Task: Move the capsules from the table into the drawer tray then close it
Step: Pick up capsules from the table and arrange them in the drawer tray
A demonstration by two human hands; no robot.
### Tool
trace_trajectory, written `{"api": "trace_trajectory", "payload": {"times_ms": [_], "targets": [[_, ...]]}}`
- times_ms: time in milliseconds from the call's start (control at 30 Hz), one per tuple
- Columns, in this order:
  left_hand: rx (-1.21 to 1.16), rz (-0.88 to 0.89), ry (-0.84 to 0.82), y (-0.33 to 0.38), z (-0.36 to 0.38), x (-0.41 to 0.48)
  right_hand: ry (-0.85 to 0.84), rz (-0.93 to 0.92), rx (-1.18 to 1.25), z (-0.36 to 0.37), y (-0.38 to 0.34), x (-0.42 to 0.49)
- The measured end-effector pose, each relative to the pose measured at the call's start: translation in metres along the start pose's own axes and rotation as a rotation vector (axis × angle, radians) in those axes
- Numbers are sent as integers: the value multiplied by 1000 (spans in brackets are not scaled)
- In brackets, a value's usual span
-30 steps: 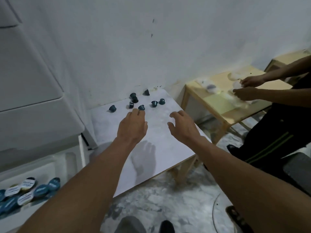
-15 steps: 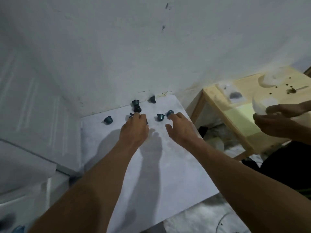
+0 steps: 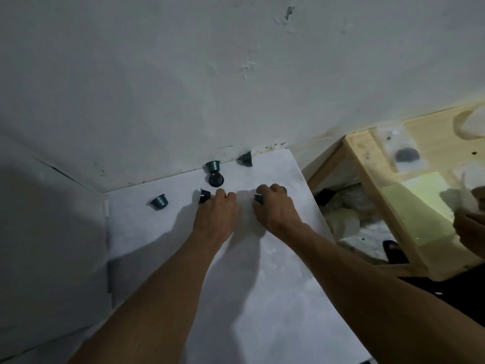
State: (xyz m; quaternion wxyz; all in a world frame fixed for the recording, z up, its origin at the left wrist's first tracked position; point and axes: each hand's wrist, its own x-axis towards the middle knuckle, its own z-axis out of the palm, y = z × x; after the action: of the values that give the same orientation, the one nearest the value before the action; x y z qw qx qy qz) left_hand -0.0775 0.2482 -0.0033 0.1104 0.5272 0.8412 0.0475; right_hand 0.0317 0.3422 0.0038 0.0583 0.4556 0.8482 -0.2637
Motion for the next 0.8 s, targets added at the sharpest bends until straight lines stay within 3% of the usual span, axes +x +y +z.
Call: {"api": "trace_trajectory", "payload": {"times_ms": [500,800], "targets": [[-193,-35,-48,-7,5,-9,-15,-55,28,5,-8,-2],[-311,-71,77,12,-37,-50,62,-122,63,-28,-15,-46]]}}
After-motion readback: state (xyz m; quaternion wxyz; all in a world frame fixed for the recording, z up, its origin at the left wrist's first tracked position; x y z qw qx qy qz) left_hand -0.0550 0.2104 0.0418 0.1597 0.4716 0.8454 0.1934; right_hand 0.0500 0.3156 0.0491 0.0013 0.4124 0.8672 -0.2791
